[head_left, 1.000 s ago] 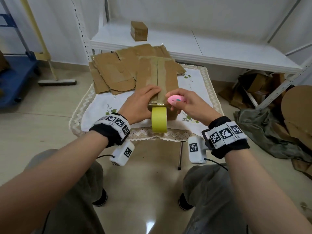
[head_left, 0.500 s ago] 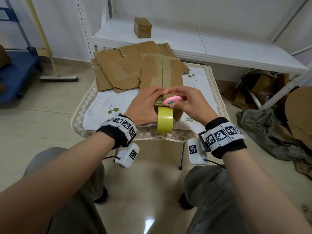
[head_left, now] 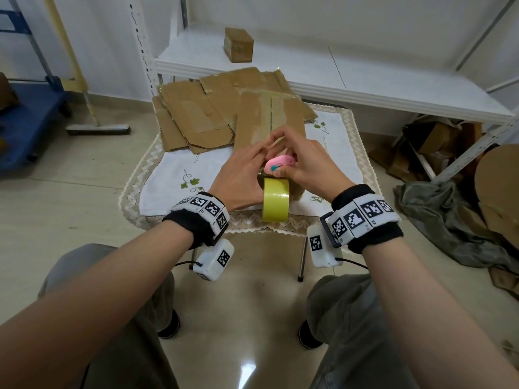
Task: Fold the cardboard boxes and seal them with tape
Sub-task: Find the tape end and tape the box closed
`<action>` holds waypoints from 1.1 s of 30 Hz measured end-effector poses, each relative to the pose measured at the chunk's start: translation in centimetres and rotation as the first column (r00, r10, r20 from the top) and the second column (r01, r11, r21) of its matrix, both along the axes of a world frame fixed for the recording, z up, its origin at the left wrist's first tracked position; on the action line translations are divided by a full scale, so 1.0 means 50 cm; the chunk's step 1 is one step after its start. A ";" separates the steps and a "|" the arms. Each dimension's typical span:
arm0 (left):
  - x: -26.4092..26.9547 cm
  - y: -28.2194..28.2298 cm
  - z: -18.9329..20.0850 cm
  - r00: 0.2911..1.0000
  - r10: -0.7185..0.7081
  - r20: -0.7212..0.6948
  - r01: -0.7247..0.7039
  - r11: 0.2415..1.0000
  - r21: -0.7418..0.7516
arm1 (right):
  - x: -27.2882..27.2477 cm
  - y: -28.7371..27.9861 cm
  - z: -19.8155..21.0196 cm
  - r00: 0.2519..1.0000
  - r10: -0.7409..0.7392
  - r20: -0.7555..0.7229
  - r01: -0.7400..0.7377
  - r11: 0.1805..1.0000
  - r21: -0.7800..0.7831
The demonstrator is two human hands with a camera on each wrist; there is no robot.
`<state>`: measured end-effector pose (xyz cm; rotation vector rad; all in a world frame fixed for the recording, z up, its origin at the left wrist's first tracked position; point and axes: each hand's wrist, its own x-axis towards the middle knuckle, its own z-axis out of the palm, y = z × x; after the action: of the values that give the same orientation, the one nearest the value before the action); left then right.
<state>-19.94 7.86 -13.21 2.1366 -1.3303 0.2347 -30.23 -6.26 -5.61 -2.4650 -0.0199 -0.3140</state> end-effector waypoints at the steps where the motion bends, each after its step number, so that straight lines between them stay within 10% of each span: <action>1: 0.000 0.000 0.000 1.000 -0.004 -0.008 0.004 1.000 0.000 | 0.000 0.000 0.000 1.000 0.010 0.003 -0.010 1.000 0.001; 33: 0.000 -0.004 -0.004 0.999 0.024 -0.041 -0.026 0.999 -0.031 | -0.036 -0.071 0.000 0.985 -0.140 -0.102 0.145 0.989 0.042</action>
<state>-19.94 7.65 -13.44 2.1220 -1.2696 0.2199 -32.04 -9.81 -5.61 -2.4344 0.2044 -0.2504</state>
